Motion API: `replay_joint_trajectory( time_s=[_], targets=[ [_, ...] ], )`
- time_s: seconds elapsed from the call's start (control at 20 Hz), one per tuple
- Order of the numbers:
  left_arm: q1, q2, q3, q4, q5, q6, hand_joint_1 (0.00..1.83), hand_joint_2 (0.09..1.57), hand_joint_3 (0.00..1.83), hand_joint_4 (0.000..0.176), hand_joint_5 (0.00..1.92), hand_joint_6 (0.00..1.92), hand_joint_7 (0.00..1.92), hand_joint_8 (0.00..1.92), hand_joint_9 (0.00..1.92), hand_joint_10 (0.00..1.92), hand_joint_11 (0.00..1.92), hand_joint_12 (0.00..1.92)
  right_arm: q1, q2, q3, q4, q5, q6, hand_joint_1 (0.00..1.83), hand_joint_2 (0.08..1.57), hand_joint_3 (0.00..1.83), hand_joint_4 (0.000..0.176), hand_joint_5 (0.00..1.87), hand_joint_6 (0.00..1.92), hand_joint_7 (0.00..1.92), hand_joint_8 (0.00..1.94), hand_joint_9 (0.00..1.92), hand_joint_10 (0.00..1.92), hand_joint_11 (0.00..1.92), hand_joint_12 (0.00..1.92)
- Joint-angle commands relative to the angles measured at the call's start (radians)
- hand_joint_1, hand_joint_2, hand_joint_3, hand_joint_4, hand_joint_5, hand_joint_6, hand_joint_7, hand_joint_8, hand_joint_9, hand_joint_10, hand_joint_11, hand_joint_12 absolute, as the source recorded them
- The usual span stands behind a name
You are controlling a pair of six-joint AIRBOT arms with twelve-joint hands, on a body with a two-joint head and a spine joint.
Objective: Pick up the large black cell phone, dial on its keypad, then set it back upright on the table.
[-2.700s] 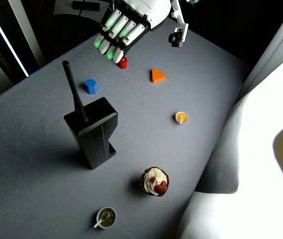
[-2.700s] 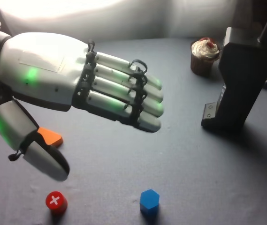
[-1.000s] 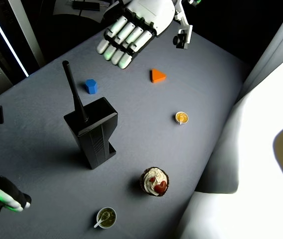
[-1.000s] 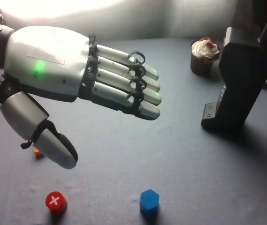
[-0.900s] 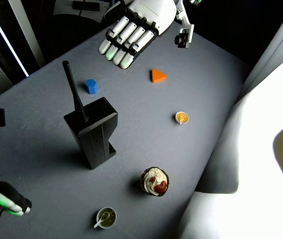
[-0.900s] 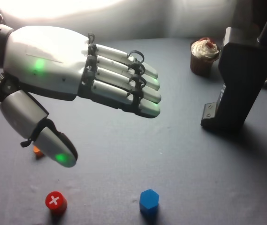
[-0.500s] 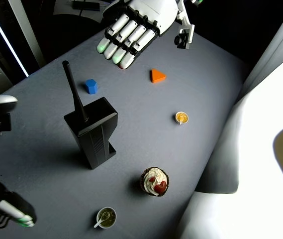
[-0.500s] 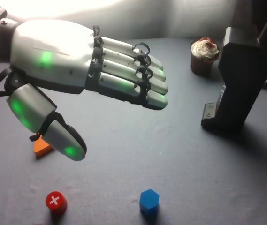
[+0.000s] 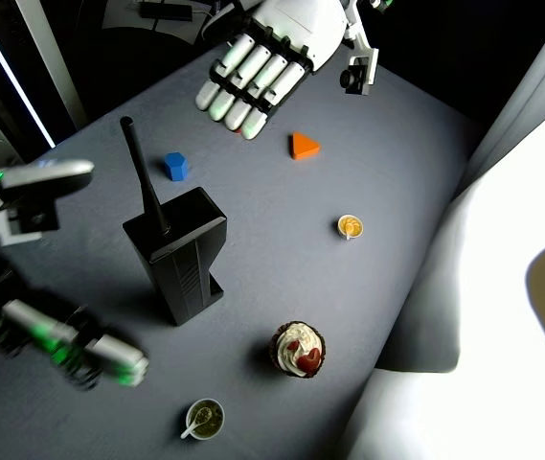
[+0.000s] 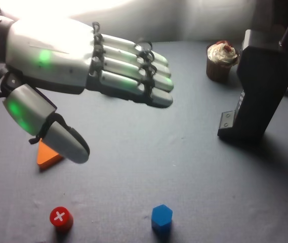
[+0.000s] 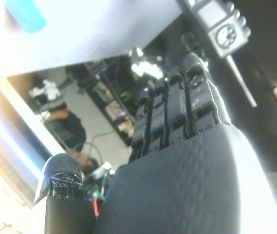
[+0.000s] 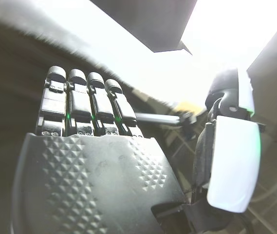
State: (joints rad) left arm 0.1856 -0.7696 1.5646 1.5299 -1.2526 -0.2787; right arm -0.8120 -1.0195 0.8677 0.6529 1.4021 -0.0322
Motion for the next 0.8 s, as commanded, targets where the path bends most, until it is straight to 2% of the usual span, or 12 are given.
replay_joint_trajectory(
  time_s=[0.0,0.25,0.45,0.65,0.75],
  targets=[
    [-0.023,0.003,0.004,-0.104,-0.044,-0.004,0.0,1.1,0.0,0.0,0.08,0.0,0.07,0.0,0.05,0.0,0.0,0.19,0.012,0.008,0.009,-0.021,0.107,0.005,0.61,0.91,0.0,0.0,0.0,0.0,0.0,0.0,0.0,0.0,0.0,0.0],
    [-0.022,0.002,0.021,-0.103,-0.061,-0.018,0.0,1.11,0.0,0.0,0.06,0.0,0.04,0.0,0.03,0.0,0.0,0.1,0.018,-0.017,0.043,-0.023,0.099,0.003,0.56,0.91,0.0,0.0,0.0,0.0,0.0,0.0,0.0,0.0,0.0,0.0],
    [-0.022,0.0,0.046,-0.104,-0.083,-0.035,0.0,1.11,0.0,0.0,0.07,0.0,0.05,0.0,0.03,0.0,0.0,0.11,0.023,-0.033,0.069,-0.052,0.063,-0.012,0.52,0.93,0.01,0.0,0.0,0.0,0.0,0.0,0.0,0.0,0.02,0.01],
    [-0.022,-0.001,0.066,-0.104,-0.104,-0.042,0.0,1.11,0.0,0.0,0.1,0.0,0.08,0.0,0.07,0.0,0.0,0.24,0.049,-0.052,0.092,-0.071,0.044,-0.024,0.63,0.97,0.02,0.0,0.0,0.0,0.0,0.0,0.0,0.0,0.0,0.0],
    [-0.023,-0.002,0.072,-0.104,-0.108,-0.047,0.0,1.11,0.0,0.0,0.08,0.0,0.06,0.0,0.05,0.0,0.0,0.18,0.061,-0.064,0.103,-0.073,0.037,-0.026,0.65,1.0,0.02,0.0,0.0,0.0,0.0,0.0,0.0,0.0,0.0,0.0]
  ],
)
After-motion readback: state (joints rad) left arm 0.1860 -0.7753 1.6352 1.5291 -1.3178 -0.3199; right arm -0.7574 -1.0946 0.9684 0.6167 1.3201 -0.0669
